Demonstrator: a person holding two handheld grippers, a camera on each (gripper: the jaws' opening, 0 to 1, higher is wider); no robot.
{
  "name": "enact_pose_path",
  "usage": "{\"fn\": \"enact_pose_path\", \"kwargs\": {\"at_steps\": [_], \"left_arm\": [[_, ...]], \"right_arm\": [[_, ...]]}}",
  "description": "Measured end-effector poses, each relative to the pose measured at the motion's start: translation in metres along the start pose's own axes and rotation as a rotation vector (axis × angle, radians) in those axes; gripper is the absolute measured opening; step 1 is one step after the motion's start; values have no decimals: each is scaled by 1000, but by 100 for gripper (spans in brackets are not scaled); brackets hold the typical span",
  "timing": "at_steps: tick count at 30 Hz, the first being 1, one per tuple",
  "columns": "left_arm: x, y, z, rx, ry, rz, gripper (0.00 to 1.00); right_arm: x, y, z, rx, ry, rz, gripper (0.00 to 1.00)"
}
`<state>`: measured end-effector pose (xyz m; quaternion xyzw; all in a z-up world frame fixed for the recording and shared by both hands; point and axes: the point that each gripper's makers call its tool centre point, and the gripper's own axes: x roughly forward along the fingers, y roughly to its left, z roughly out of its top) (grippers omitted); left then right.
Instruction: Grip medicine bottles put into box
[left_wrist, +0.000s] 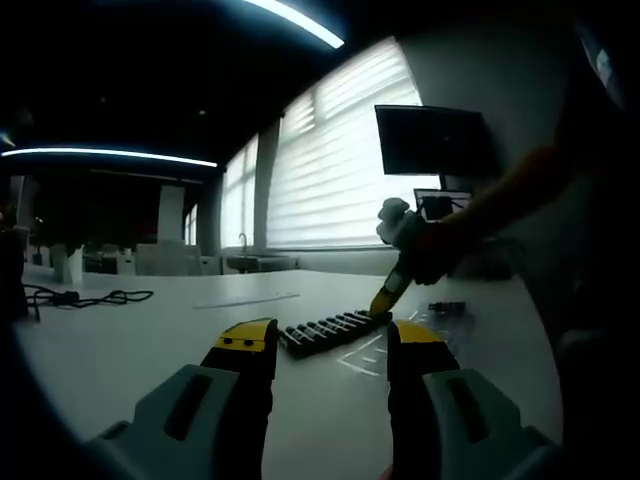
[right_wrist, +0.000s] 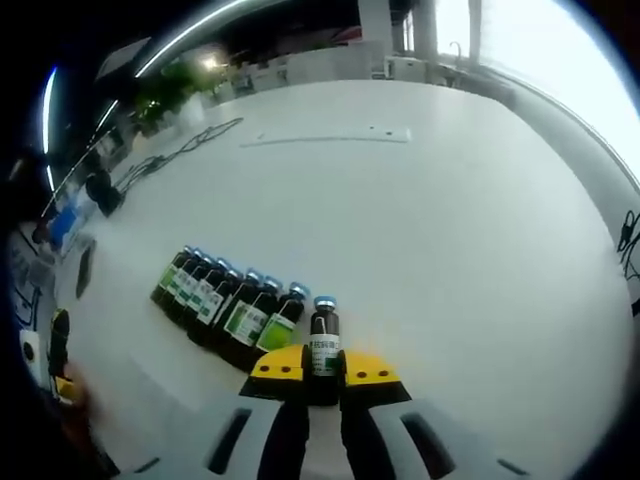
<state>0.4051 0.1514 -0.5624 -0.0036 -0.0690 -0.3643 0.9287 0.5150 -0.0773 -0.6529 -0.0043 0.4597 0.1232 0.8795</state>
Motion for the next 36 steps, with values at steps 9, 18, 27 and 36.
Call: {"fn": "enact_pose_path", "kwargs": {"at_steps": [9, 18, 27, 36], "left_arm": [[0, 1, -1, 1, 3, 4, 37], [1, 0, -2, 4, 9, 0, 37], [1, 0, -2, 10, 11, 2, 37], [1, 0, -3, 12, 15, 2, 37]], "right_arm": [[-13, 7, 12, 18, -81, 35, 7], [-45, 2, 11, 73, -156, 56, 7], [-65, 2, 2, 52, -176, 58, 7], [-83, -10, -12, 64, -177, 30, 7]]}}
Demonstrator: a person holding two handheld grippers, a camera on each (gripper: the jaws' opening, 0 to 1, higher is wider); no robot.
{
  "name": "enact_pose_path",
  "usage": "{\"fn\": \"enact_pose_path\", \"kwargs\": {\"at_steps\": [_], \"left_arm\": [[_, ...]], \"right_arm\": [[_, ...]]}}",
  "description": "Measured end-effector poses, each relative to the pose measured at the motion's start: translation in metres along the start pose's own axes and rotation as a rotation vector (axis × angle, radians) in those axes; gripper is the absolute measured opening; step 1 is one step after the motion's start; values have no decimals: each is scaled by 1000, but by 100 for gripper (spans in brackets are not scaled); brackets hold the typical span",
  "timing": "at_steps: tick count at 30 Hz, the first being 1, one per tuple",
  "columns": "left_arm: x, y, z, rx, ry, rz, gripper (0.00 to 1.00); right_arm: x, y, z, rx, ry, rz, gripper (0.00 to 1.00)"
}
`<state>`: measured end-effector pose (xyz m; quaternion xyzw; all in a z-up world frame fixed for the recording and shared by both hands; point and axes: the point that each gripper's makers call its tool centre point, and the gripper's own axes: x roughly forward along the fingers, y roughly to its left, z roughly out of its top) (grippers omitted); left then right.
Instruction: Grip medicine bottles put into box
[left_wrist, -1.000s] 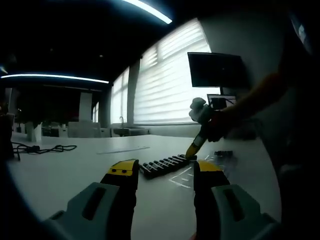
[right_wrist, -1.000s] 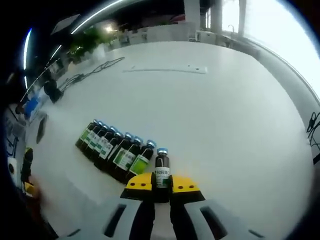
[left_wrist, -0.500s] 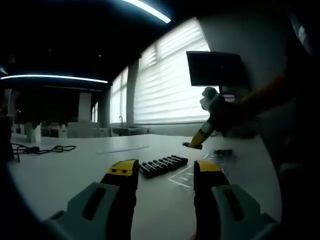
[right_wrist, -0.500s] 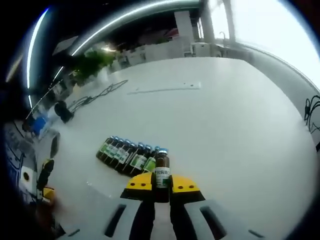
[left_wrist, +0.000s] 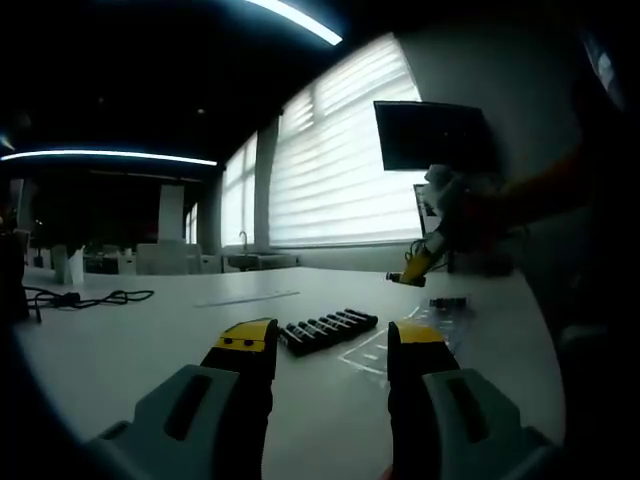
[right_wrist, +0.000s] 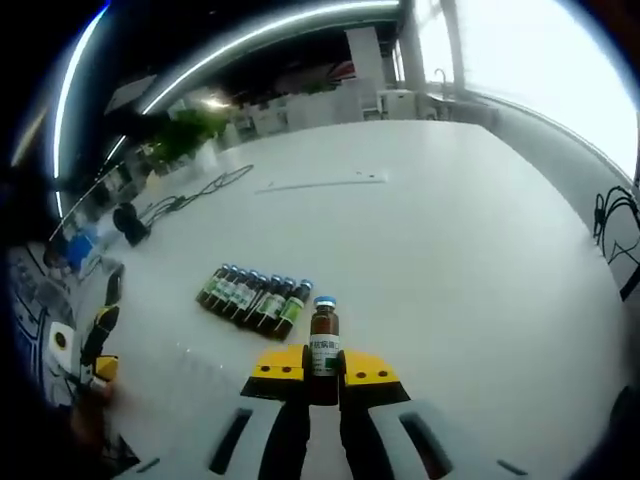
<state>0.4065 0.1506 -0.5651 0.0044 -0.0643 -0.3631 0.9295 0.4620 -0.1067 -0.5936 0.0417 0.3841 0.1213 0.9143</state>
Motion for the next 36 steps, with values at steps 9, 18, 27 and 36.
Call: {"fn": "enact_pose_path", "kwargs": {"at_steps": [9, 18, 27, 36], "left_arm": [[-1, 2, 1, -8, -7, 8, 37], [-1, 2, 2, -24, -12, -2, 37], [-1, 2, 3, -30, -20, -3, 37], [-1, 2, 3, -33, -19, -4, 37]], "right_arm": [[-18, -8, -20, -17, 21, -27, 7], [-25, -14, -43, -8, 58, -42, 7], [-24, -17, -62, -11, 82, -55, 7], [-21, -17, -65, -17, 86, -63, 7]]}}
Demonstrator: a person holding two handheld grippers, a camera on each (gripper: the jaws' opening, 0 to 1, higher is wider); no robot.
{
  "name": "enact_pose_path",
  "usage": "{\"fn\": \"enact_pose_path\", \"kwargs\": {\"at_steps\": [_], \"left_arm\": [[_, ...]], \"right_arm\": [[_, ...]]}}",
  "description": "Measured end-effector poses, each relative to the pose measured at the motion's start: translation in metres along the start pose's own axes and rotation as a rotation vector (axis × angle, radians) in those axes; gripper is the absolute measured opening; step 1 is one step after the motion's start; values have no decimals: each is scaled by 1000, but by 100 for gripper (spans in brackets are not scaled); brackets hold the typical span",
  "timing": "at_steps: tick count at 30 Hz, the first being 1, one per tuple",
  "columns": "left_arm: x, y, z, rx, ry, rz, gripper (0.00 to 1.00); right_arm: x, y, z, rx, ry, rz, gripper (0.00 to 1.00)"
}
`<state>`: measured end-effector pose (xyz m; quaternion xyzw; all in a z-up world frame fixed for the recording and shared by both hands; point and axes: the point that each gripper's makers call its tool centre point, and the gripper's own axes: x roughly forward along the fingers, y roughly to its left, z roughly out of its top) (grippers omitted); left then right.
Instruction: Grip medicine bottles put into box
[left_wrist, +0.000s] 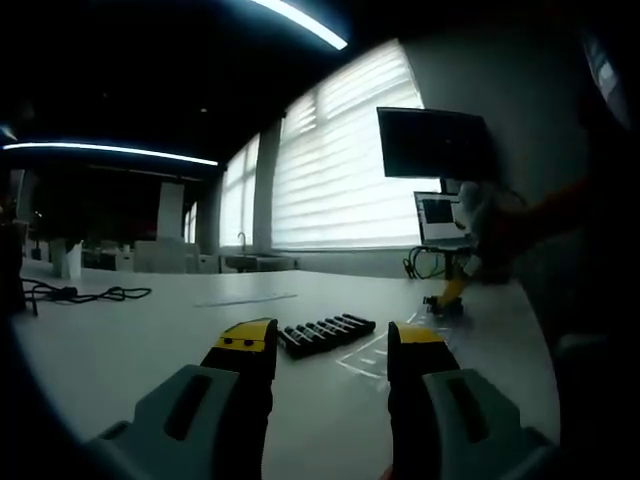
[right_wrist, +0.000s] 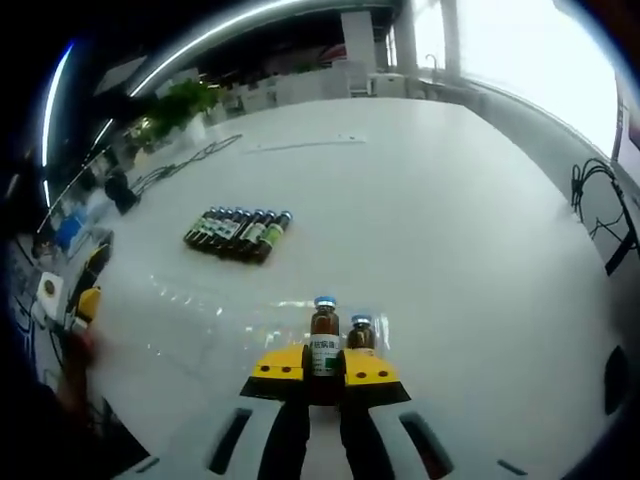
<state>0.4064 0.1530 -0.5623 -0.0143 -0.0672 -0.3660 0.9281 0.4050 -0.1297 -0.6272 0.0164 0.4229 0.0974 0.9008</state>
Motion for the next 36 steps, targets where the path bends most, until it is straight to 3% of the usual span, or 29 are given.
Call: {"fn": "enact_pose_path", "kwargs": {"at_steps": [14, 20, 36], "left_arm": [[0, 0, 0, -7, 0, 2, 37], [0, -1, 0, 0, -1, -1, 37], [0, 1, 0, -2, -2, 5, 37]], "right_arm": [[1, -1, -2, 26, -4, -4, 7], [6, 2, -13, 13, 22, 5, 7], [-7, -2, 6, 26, -53, 8, 4]]}}
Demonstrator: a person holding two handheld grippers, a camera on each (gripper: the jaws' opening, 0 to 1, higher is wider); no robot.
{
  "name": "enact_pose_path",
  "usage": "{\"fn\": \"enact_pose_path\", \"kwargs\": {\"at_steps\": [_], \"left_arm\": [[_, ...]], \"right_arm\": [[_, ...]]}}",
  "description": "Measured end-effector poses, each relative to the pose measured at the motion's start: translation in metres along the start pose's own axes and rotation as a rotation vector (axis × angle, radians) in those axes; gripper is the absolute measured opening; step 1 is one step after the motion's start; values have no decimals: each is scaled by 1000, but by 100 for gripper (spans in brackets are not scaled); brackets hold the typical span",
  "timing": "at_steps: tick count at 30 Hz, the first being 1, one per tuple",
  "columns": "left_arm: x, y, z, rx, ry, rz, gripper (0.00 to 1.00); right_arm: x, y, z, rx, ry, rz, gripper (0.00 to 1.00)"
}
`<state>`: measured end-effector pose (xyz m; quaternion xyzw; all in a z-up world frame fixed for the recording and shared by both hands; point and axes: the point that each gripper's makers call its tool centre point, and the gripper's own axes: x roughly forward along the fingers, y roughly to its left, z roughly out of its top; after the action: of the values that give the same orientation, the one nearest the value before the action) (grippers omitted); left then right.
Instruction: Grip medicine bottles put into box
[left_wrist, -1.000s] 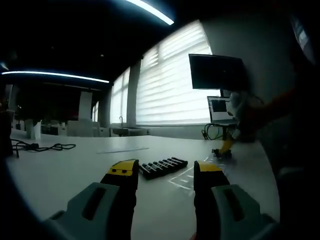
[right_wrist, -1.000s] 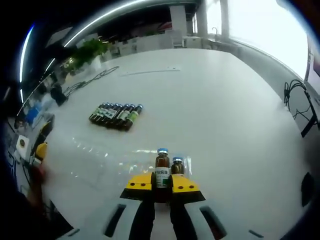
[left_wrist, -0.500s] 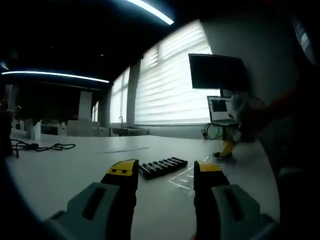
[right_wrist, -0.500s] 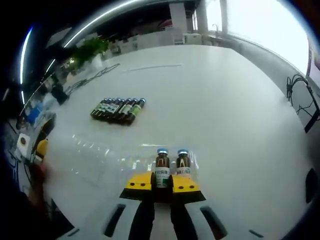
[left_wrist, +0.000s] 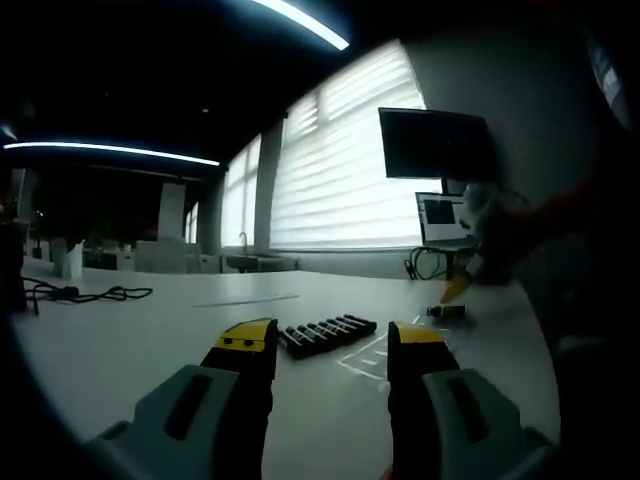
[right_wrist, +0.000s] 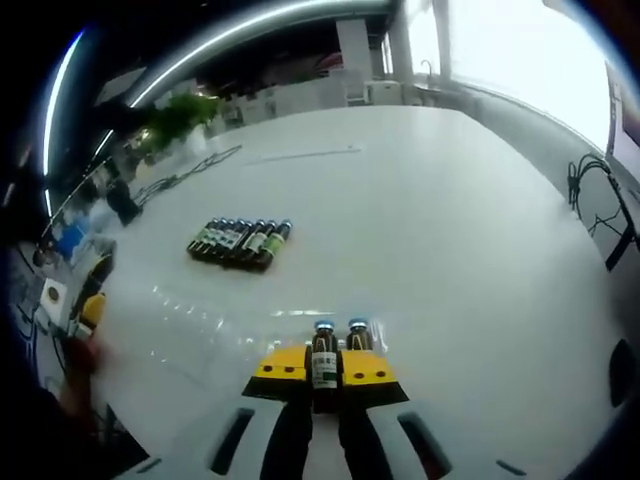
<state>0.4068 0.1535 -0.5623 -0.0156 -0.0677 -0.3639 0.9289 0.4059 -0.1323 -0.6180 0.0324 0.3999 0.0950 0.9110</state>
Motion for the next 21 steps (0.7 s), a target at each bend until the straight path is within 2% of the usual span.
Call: {"fn": "enact_pose_path", "kwargs": {"at_steps": [4, 7, 9, 17, 21], "left_arm": [[0, 0, 0, 0, -1, 0, 37], [0, 0, 0, -1, -1, -1, 37], [0, 0, 1, -2, -2, -2, 37], [1, -1, -1, -1, 6, -5, 37], [0, 0, -1, 1, 5, -1, 37]], "right_arm": [[-3, -1, 2, -21, -8, -2, 4], [-4, 0, -2, -99, -9, -21, 4], [-3, 1, -5, -119, -9, -23, 4], [-1, 4, -3, -150, -1, -18, 0], [2, 4, -8, -155, 14, -14, 0]]}}
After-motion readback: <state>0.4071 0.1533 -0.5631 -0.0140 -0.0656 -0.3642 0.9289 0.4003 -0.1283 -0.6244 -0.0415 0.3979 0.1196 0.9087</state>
